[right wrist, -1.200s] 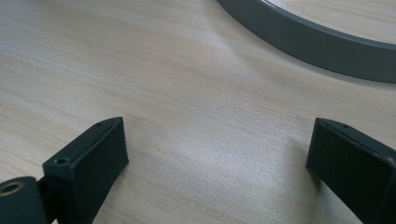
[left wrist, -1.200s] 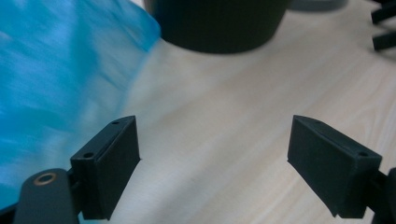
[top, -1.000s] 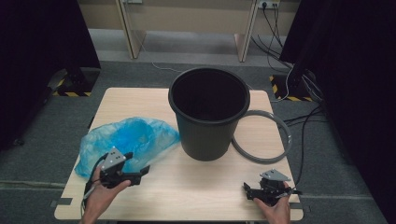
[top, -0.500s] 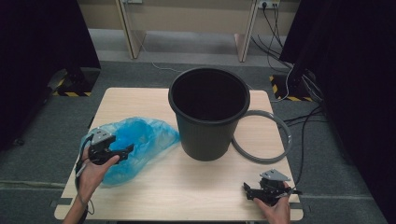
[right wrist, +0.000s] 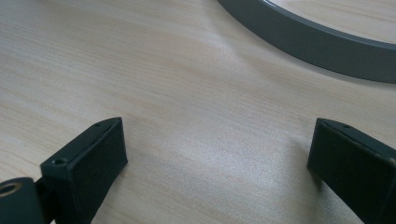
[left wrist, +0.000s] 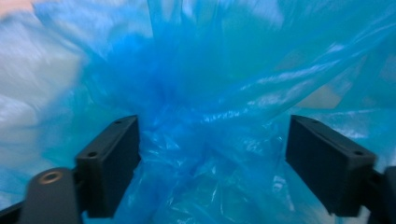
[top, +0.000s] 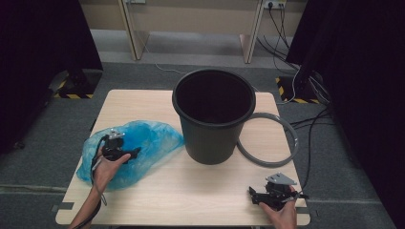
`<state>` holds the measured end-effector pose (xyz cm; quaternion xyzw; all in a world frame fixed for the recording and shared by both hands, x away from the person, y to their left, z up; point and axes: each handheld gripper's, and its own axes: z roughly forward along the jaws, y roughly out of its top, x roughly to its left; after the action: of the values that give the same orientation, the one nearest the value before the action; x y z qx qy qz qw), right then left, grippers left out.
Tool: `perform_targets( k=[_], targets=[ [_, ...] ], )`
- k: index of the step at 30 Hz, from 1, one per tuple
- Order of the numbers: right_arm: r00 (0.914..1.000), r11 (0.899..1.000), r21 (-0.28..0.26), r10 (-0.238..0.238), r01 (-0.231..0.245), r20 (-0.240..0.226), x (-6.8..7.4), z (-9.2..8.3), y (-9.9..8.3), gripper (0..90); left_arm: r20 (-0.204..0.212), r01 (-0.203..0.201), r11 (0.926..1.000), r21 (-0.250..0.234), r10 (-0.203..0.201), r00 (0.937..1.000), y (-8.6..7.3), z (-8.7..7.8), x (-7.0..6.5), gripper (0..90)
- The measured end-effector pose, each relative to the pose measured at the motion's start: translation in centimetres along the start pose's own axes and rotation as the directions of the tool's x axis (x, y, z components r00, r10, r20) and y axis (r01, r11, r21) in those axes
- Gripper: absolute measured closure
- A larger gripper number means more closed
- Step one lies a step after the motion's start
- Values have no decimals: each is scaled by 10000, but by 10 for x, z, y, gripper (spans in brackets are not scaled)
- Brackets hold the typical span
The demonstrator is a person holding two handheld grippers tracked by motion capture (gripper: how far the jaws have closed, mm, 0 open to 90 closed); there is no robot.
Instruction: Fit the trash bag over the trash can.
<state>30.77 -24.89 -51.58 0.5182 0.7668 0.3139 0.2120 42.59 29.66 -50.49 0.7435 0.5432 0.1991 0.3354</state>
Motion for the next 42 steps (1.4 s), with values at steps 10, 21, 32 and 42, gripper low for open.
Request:
perform_targets(
  k=[10, 21, 32, 42],
  targets=[
    [10000, 10000, -10, -67, 67, -9, 0, 0, 0, 47, -195, -621, 9974, -355, 614, 9979, -11, 4, 5, 722],
    [9999, 9999, -5, -122, 122, -28, -1, 1, 1, 43, 384, -405, 9935, -1065, 448, 9983, 1, -18, 10, 857],
    [9999, 9999, 5, -138, 138, -31, -1, 1, 1, 41, 1141, 106, 9637, -2668, 206, 9933, 37, -76, 21, 856],
    [9999, 9999, 9, -144, 144, -29, -1, 1, 1, 40, 1472, 41, 9267, -3758, 554, 9876, 73, -124, 23, 856]
  ],
)
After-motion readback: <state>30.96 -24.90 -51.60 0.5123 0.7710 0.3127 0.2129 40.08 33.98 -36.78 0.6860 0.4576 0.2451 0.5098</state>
